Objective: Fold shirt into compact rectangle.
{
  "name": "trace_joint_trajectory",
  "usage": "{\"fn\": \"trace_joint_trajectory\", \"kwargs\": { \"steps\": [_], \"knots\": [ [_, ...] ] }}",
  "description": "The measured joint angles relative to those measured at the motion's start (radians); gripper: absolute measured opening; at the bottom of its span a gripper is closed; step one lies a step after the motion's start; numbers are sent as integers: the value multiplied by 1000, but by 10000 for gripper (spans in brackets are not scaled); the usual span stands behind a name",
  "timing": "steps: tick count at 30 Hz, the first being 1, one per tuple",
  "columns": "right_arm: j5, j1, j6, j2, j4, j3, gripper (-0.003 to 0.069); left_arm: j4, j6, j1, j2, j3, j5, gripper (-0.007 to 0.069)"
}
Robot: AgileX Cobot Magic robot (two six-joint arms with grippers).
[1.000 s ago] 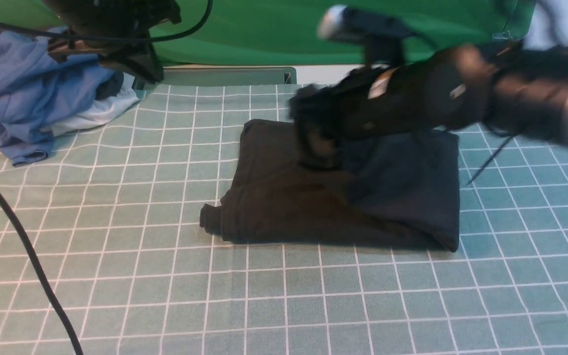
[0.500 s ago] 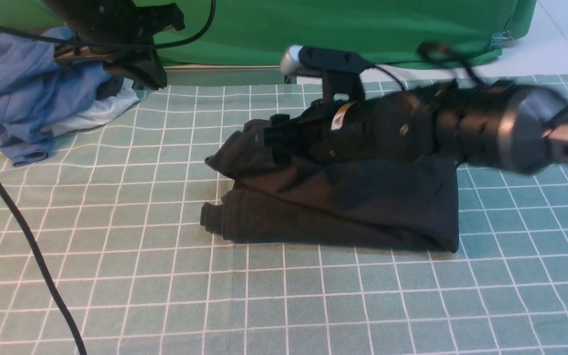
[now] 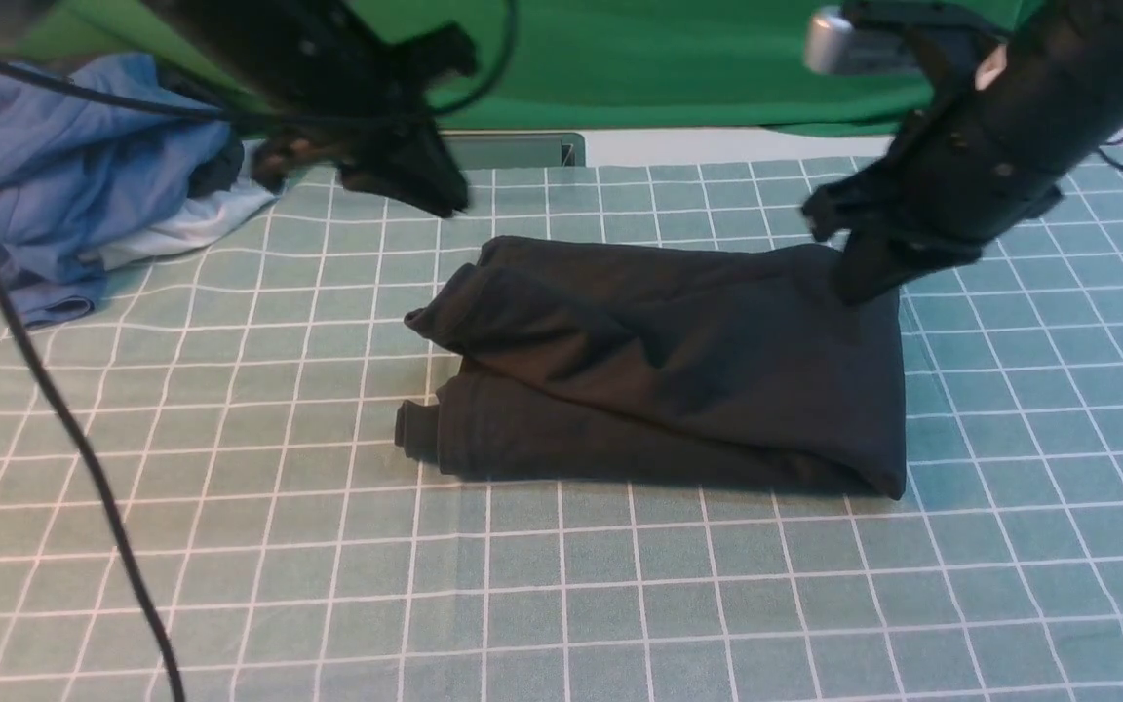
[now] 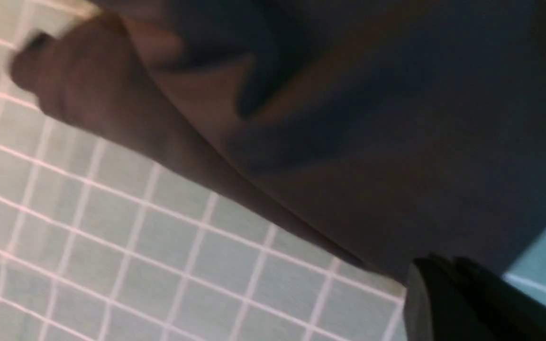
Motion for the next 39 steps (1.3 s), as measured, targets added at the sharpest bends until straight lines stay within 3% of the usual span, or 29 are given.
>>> {"fn": "trace_joint_trajectory", "kwargs": {
  "steps": [6, 10, 14, 22, 28, 35, 39],
  "knots": [
    [7, -28, -6, 0, -19, 0, 28, -9, 0, -128, 94, 0, -101, 36],
    [7, -28, -6, 0, -20, 0, 27, 18, 0, -143, 168, 0, -125, 37],
    [7, -28, -6, 0, -35, 0, 27, 140, -25, -111, 261, 2, -52, 37],
    [42, -28, -6, 0, -121, 0, 27, 177, -57, -37, 259, 2, 4, 37],
    [81, -28, -6, 0, -151, 0, 25, 206, -89, 32, 126, 2, 6, 37],
    [83, -28, -6, 0, -151, 0, 25, 58, -80, 27, 51, 0, 1, 39],
    [57, -28, -6, 1, -150, 0, 25, -33, -49, -28, 83, 0, -111, 46]
  ]
}}
